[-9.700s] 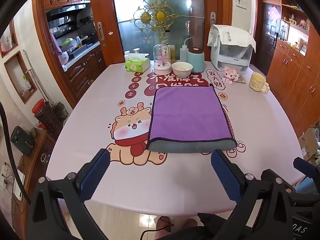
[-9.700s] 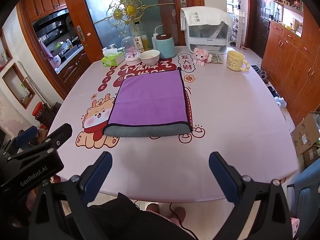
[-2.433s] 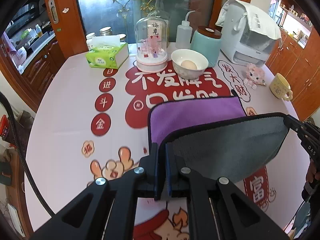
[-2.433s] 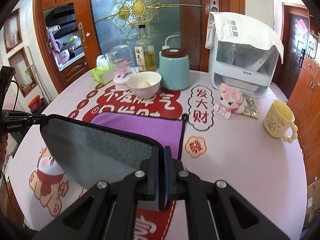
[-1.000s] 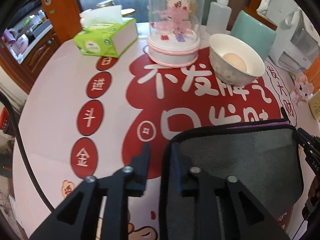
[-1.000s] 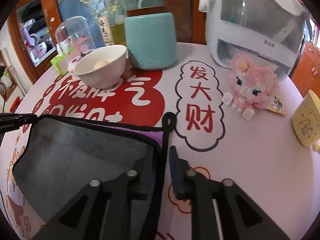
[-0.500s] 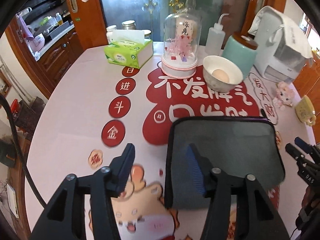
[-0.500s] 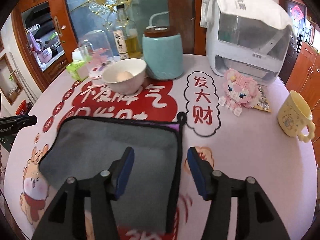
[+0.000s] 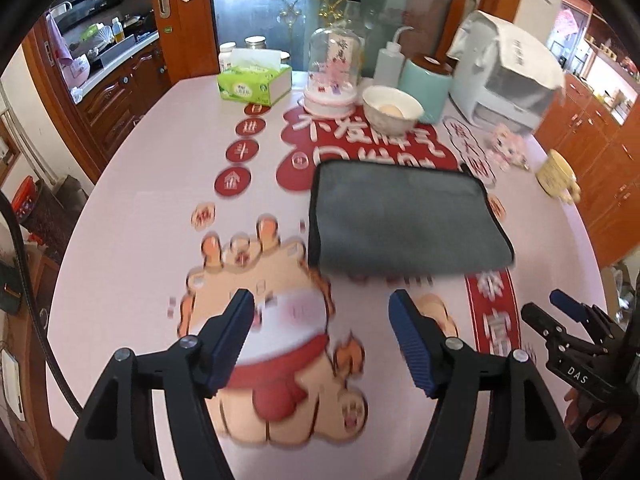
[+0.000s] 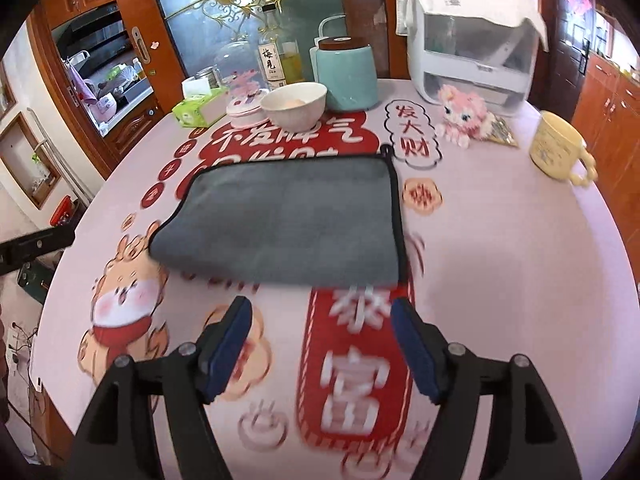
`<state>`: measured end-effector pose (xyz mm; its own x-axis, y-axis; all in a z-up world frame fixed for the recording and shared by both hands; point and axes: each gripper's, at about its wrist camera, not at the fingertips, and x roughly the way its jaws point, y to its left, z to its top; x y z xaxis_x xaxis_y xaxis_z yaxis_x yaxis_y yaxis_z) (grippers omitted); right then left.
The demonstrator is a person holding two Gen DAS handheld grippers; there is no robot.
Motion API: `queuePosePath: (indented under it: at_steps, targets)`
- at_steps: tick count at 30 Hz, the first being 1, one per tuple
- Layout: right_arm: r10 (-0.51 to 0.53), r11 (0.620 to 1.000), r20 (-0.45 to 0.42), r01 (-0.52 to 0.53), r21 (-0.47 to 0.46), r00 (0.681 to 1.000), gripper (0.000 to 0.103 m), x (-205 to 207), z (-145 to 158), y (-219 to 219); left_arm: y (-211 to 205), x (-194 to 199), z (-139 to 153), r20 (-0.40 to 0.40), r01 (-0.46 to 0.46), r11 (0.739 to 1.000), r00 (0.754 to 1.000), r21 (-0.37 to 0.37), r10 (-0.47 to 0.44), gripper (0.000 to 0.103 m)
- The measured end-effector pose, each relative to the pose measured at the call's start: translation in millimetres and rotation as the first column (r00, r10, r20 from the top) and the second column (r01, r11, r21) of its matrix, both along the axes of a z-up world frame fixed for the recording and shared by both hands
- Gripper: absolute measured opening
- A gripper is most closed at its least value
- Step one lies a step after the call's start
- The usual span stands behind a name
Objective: Fold towel
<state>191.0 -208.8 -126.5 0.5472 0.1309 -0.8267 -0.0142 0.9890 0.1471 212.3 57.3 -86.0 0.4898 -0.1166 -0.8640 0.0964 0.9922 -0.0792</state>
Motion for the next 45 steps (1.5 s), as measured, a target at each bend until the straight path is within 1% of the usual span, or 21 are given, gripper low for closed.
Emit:
queuePosePath:
  at_steps: [3,5,8,11,14,16,17,20,24,27,32,35,37,39,42,45]
  targets:
    - [-0.023,1.000,0.007,0.023,-0.007,1.000,0.080,-33,7,8,3,-34,0,-0.008,0.015,1.000,1.000,-0.004,-0.016,0.071]
    - [-0.039,0.999,0.011,0.039,-0.009,0.999,0.081,-53,11,13,5,-57,-2,-0.025,0.020,1.000,0.999,-0.009,-0.020,0.073]
    - [-0.066,0.998,0.016,0.066,0.000,0.998,0.083,-85,17,22,3,-83,-2,-0.028,0.033,0.999,0.999,-0.002,-0.033,0.073]
    - [-0.091,0.996,0.013,0.091,-0.001,0.996,0.088,-114,23,28,-1,-109,0,-0.034,0.054,0.999,0.998,0.002,-0.054,0.081]
    - [-0.118,0.993,0.012,0.118,0.014,0.993,0.096,-144,31,35,-5,-134,5,-0.033,0.072,0.997,0.997,-0.006,-0.072,0.083]
    - [-0.135,0.991,0.003,0.135,0.012,0.991,0.100,-160,36,39,-9,-151,11,-0.023,0.096,0.995,0.995,-0.011,-0.096,0.087]
    - [-0.143,0.990,-0.003,0.143,0.011,0.990,0.101,-166,39,41,-11,-161,14,-0.020,0.110,0.994,0.994,-0.002,-0.110,0.090]
    - [-0.164,0.986,-0.018,0.164,0.031,0.986,0.102,-188,49,44,-15,-187,22,-0.019,0.115,0.993,0.993,0.032,-0.115,0.091]
    - [-0.159,0.987,0.000,0.159,0.037,0.987,0.103,-213,69,45,-16,-207,35,-0.010,0.102,0.995,0.995,0.017,-0.101,0.092]
    - [-0.123,0.992,0.012,0.122,0.040,0.992,0.103,-224,83,46,-18,-216,44,0.003,0.087,0.996,0.996,0.016,-0.087,0.092]
    - [-0.091,0.996,-0.007,0.091,0.023,0.996,0.103,-238,103,42,-22,-230,59,0.029,0.054,0.998,0.998,0.018,-0.054,0.092]
    - [-0.090,0.996,-0.023,0.091,0.017,0.996,0.103,-245,111,37,-23,-239,68,0.049,0.031,0.999,0.998,0.019,-0.031,0.092]
    - [-0.089,0.995,-0.038,0.090,0.032,0.995,0.103,-248,116,35,-24,-243,73,0.064,0.017,1.000,0.998,0.018,-0.018,0.094]
    - [-0.081,0.996,-0.034,0.082,0.041,0.996,0.103,-253,120,35,-24,-249,78,0.086,-0.003,1.000,0.996,0.016,0.001,0.100]
    - [-0.082,0.996,-0.003,0.082,0.028,0.997,0.103,-261,124,40,-23,-257,81,0.121,-0.051,0.998,0.992,0.026,0.048,0.100]
    - [-0.092,0.996,0.026,0.092,0.011,0.995,0.103,-267,126,43,-21,-262,82,0.150,-0.074,0.997,0.986,0.024,0.070,0.102]
